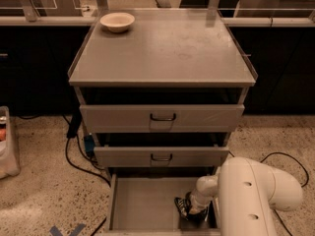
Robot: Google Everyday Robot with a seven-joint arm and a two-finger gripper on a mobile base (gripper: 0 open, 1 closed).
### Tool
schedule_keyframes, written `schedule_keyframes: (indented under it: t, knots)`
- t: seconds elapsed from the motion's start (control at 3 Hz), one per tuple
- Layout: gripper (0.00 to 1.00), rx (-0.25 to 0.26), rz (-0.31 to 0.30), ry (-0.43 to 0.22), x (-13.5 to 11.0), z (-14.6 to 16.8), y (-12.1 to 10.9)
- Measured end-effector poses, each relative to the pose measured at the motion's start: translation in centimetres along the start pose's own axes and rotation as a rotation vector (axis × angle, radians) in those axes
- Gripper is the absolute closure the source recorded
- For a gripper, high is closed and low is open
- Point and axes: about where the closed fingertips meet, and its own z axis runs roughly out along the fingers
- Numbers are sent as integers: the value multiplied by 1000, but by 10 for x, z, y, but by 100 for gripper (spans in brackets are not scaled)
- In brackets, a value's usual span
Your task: Pick blue chip bag from bottom drawer and place on counter
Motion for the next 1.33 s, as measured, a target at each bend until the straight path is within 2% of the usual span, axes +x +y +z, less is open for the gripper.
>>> schedule_keyframes:
  t: [0.33,0.67,1.0,1.33]
  knots:
    - [100,50,-11,-9,-13,-33,-6]
    - [100,93,-48,-47,-34,-85,-2]
    - [100,139,-117,-54,-59,-151,9]
    - [100,139,-117,-54,-59,-151,9]
